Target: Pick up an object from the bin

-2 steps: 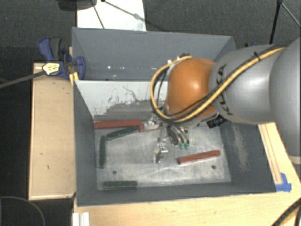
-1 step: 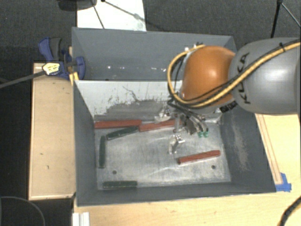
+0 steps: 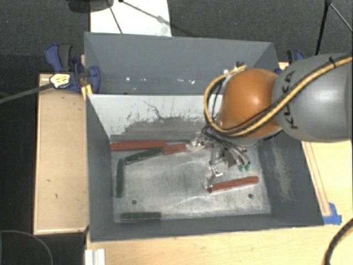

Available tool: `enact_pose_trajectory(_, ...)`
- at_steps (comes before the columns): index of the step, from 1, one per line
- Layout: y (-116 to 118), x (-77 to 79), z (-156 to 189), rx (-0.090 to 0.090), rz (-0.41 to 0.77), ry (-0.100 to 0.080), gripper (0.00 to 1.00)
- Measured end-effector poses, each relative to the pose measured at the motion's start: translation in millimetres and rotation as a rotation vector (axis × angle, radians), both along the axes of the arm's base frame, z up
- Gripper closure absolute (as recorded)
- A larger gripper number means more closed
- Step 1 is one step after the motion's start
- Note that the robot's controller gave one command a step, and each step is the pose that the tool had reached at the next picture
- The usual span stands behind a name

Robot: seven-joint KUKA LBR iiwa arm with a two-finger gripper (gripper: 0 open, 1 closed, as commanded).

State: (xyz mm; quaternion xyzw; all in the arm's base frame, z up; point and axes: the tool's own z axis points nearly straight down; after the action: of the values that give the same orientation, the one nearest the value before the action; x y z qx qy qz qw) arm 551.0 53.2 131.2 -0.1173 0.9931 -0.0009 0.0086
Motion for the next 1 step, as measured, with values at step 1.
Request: enact_pose_trajectory(1,-24.1,-9.4,-50.8,0.001,-0.046,0.016,1.0)
